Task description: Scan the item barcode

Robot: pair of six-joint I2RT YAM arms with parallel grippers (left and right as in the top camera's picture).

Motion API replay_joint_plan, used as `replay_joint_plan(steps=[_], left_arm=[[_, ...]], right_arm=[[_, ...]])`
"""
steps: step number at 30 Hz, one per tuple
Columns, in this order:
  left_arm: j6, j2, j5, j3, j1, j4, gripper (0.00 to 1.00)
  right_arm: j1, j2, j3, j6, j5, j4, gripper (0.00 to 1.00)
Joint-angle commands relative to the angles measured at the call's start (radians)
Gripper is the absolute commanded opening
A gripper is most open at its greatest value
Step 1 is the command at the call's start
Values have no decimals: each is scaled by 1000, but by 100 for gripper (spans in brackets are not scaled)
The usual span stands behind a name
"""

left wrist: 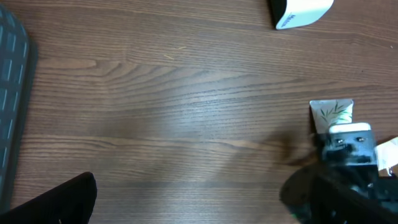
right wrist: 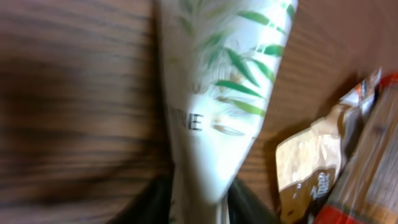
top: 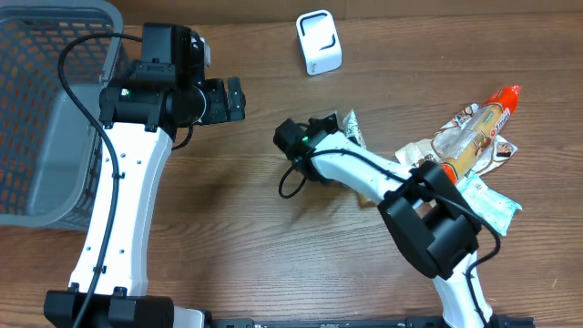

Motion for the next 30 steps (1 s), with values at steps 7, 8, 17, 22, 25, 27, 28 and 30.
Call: replay_joint_plan(steps=[7, 8, 17, 22, 25, 27, 28, 30], left_arm=[[16, -13, -3, 18, -2, 1, 100], [16, -13, -3, 18, -2, 0, 100], [16, -13, -3, 18, -2, 0, 100], [16, -13, -3, 18, -2, 0, 100], [16, -13, -3, 18, -2, 0, 100], [16, -13, -3, 18, -2, 0, 100], [16, -13, -3, 18, -2, 0, 100], [16, -13, -3, 18, -2, 0, 100]], right_arm=[[108, -5, 31, -116, -248, 25, 47], [111, -5, 32, -118, -277, 28, 47], [68, -74, 196, -114, -360, -55, 46], [-9, -127, 283, -137, -410, -92, 56], [-84, -144, 288, -201, -522, -106, 60], [-137, -143, 287, -266, -626, -129, 64], [-167, -142, 285, -303, -694, -139, 66], [-216, -142, 281, -354, -801, -157, 66]])
